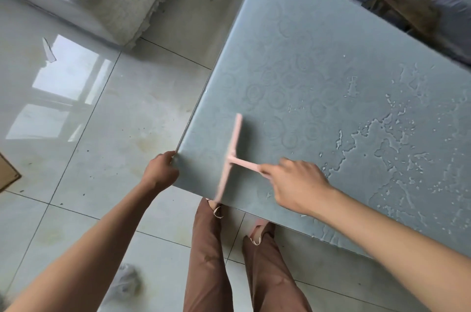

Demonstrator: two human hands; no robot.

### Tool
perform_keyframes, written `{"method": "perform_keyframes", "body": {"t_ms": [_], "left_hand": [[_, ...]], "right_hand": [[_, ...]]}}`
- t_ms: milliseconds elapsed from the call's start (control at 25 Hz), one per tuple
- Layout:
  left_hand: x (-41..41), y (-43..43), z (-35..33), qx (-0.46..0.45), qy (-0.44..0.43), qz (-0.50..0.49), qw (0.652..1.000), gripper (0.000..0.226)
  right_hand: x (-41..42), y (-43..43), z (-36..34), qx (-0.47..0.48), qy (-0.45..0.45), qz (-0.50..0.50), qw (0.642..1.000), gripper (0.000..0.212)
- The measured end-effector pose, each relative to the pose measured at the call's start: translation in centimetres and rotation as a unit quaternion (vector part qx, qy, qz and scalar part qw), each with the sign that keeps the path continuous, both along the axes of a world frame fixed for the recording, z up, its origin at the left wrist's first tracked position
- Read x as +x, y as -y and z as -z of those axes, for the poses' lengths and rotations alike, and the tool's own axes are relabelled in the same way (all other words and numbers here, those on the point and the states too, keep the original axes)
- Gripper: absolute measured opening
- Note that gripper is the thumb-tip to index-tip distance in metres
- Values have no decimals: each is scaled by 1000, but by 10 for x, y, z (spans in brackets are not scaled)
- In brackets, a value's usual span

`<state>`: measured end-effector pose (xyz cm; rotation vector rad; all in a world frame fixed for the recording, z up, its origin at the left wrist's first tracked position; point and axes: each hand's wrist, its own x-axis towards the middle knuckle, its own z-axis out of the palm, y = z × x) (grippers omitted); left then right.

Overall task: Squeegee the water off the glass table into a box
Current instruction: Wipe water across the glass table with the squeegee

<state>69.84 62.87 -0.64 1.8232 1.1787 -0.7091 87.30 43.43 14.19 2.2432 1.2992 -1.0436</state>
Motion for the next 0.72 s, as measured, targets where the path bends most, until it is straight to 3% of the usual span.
{"method": "perform_keyframes", "body": {"t_ms": [160,440,520,720], "left_hand": [[-1,9,-2,-15,-4,-14,1000,65],[14,61,0,57,-51,-33,997,54],[20,66,-1,95,-79,-28,992,68],[71,108,-12,121,-71,82,987,82]], "right_hand": [[36,42,-30,-132,73,-32,988,40],[10,-16,-3,41,-7,-65,997,38],[15,-22,7,42,-19,-64,997,37],[100,85,-3,-21,-2,46,999,34]]}}
